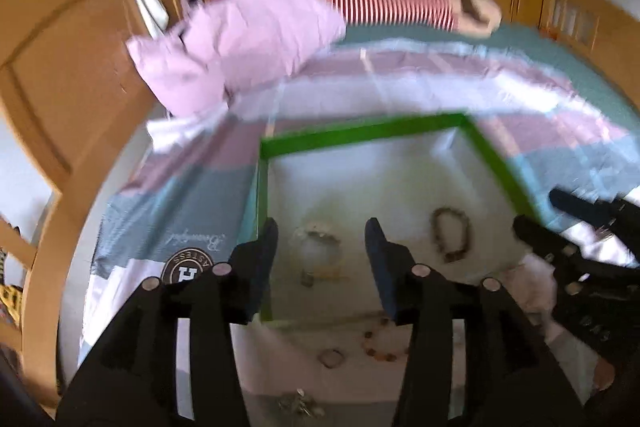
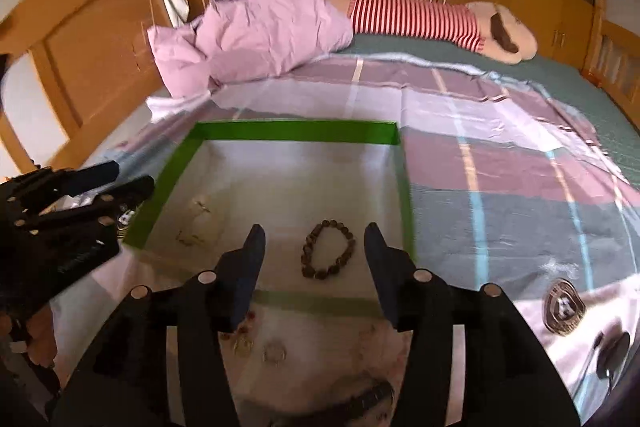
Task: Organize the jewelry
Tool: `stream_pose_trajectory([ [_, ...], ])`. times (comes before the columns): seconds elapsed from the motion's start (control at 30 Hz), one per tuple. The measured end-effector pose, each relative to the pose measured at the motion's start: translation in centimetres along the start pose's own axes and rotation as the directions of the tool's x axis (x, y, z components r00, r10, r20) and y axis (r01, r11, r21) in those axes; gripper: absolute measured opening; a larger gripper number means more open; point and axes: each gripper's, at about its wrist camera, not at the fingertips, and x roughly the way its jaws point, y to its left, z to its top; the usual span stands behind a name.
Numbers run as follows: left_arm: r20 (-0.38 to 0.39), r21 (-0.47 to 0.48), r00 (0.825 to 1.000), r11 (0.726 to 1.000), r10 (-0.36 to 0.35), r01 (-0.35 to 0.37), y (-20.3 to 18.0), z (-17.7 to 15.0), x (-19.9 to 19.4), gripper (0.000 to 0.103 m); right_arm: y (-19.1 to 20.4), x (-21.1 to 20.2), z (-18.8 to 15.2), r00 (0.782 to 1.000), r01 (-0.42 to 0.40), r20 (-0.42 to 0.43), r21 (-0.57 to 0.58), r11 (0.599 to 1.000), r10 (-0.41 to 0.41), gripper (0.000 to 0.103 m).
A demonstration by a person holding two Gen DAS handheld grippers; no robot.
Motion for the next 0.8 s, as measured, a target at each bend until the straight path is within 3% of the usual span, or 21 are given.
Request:
stream_pose_trajectory([
  [0.1,0.089,-0.040,0.996,0.999,-0.031,0.035,-0.1,-0.8,-4.9,0.053,-0.4,-2.9,-1.2,0.999,-0.006,0.038,0.027,1.000,0.005,0.061],
  [0.27,0.184,-0.082,0.980,0.992,-0.080,0.097,-0.4,-1.4,-8.7,0.058,-0.7,-5.5,-3.9,0.999,0.016,0.032,0.056,0.998,-0.018,0.066],
  [0.67,0.170,-0.101,0.981,0.989,-0.092,0.110,0.1,-2.1,-9.0,0.058,-1.0,-3.8,-6.6,0.997,0.040,-0.068,0.092,0.995,-0.034,0.066],
  [0.8,0.166,-0.101,0.982,0.989,-0.091,0.108,0.2,-2.2,-8.9,0.058,-0.4,-3.4,-7.2,0.996,0.029,-0.086,0.083,0.996,-0.022,0.071],
])
